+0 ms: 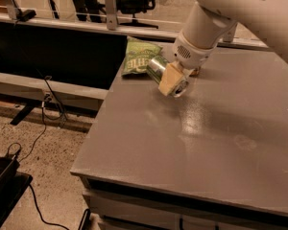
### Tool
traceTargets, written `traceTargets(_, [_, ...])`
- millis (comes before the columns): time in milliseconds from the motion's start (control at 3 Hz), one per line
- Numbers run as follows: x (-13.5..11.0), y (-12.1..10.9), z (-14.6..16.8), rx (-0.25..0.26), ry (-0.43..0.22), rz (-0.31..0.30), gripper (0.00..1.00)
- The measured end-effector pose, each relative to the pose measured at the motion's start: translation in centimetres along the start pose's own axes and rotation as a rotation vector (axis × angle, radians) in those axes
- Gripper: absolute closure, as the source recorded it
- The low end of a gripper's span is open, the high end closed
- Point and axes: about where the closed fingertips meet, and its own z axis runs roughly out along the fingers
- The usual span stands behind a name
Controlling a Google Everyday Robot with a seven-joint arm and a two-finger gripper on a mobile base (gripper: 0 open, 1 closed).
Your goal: Move green can near green jalapeno chip bag
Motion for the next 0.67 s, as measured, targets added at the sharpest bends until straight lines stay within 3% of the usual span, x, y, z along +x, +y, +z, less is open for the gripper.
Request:
traceTargets(333, [-1.2, -0.2, 0.6, -0.008, 0.011, 0.002, 0.85])
traceTargets(667, [-2.4, 0.2, 1.4, -0.011, 0.018, 0.0, 0.62])
